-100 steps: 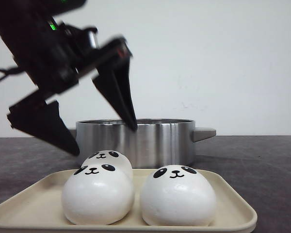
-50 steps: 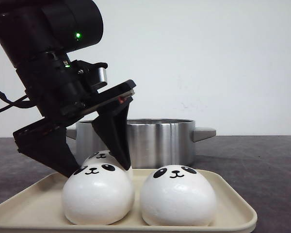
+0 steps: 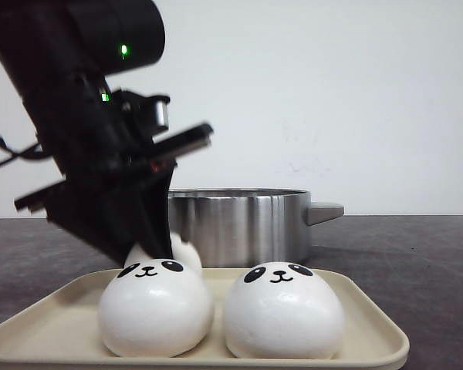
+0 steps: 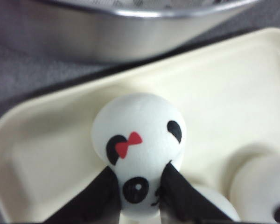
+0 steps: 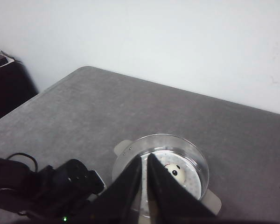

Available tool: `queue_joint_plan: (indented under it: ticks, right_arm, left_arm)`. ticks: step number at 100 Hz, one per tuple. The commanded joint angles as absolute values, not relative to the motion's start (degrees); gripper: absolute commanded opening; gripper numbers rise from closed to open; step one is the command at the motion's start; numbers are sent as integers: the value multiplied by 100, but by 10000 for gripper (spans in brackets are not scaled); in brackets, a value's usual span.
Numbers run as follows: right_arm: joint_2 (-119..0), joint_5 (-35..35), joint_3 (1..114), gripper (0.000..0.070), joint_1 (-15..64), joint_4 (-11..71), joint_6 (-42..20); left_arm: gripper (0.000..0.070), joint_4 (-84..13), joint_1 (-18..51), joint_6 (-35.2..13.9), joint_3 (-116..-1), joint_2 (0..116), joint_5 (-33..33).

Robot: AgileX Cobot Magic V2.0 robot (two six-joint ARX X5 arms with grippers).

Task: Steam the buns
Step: 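Carry the bun with the left gripper into the pot and release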

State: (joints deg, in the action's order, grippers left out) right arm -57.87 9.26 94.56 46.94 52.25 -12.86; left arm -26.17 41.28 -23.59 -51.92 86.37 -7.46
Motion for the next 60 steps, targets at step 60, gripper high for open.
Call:
queue_joint_plan:
  ticks: [60]
  right_arm:
    - [-5839, 1096, 9559, 12, 4755, 5192, -1299]
  left_arm:
    - [4, -2733, 3935, -1702, -7419, 7758, -45]
